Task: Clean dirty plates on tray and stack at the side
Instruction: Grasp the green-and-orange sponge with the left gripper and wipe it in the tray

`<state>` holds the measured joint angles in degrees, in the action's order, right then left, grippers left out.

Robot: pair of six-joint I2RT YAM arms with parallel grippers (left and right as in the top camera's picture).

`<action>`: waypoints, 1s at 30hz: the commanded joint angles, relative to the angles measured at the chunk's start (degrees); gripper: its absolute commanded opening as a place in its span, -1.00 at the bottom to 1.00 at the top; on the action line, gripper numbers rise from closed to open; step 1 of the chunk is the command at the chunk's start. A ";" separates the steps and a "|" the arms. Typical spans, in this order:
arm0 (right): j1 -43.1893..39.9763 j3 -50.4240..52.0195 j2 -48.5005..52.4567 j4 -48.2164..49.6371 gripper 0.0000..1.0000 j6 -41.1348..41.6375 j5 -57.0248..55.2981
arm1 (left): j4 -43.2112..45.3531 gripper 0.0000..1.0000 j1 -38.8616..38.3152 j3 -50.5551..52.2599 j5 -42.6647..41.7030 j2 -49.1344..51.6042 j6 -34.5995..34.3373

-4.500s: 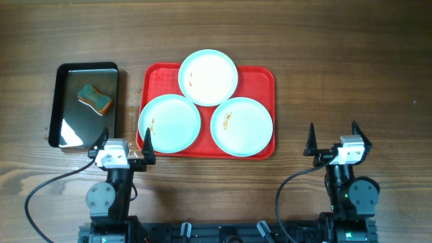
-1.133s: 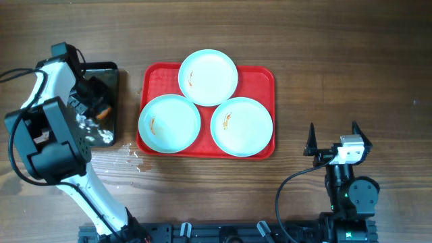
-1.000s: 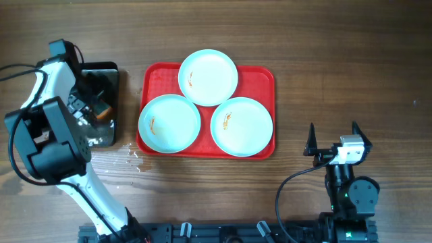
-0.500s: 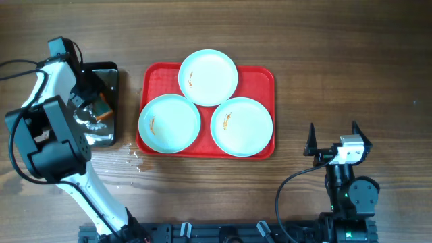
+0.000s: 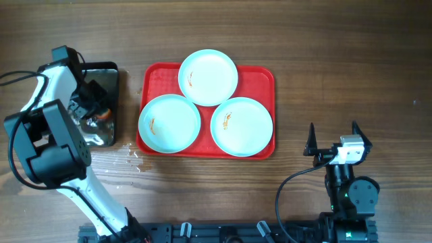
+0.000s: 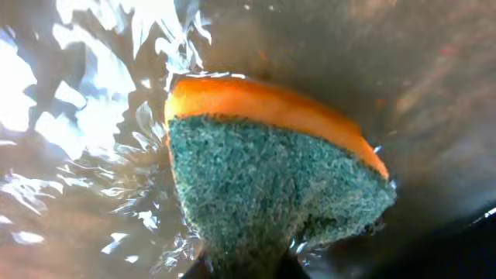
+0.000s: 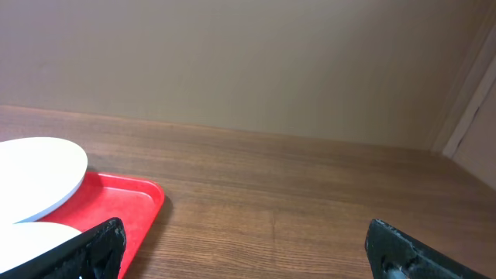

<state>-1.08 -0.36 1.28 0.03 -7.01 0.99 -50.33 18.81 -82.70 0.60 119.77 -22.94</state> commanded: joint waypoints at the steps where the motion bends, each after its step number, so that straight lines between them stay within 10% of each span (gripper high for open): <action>1: -0.35 0.04 -0.31 0.33 0.99 -0.50 -0.79 | -0.04 -0.92 0.17 2.71 -0.72 2.93 0.20; 4: -0.35 0.04 -0.31 0.33 0.99 -0.50 -0.79 | -0.02 -0.84 0.33 1.99 -0.79 2.91 0.17; 5: -0.35 0.04 -0.31 0.33 0.99 -0.50 -0.79 | 0.35 1.00 0.33 1.95 -0.81 2.91 0.17; 10: -0.35 0.04 -0.31 0.33 1.00 -0.48 -0.79 | -2.12 0.89 0.31 2.08 -1.27 2.93 0.17; 14: -0.35 0.04 -0.31 0.33 1.00 -0.48 -0.79 | -3.58 -0.02 0.15 2.14 -3.85 2.93 0.17; 17: -0.35 0.04 -0.31 0.33 1.00 -0.50 -0.79 | -3.52 -0.09 0.15 2.54 -6.36 2.93 0.20; 19: -0.35 0.04 -0.31 0.33 1.00 -0.48 -0.79 | -2.84 -0.90 0.17 3.34 -6.34 2.93 0.20; 23: -0.35 0.04 -0.31 0.33 1.00 -0.50 -0.79 | -0.66 -0.92 0.35 3.41 -6.14 2.93 0.20; 24: -0.35 0.04 -0.31 0.33 0.99 -0.48 -0.79 | 0.22 -0.85 0.48 3.41 -6.14 2.93 0.17; 25: -0.35 0.04 -0.31 0.33 0.99 -0.48 -0.79 | 1.09 0.82 0.66 3.41 -6.12 2.93 0.20; 30: -0.35 0.04 -0.31 0.33 1.00 -0.50 -0.79 | 6.75 1.00 0.70 3.41 -1.97 2.93 0.20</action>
<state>-1.08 -0.36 1.28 0.01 -6.98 0.99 -45.32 19.29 -81.89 -4.14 118.72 -23.16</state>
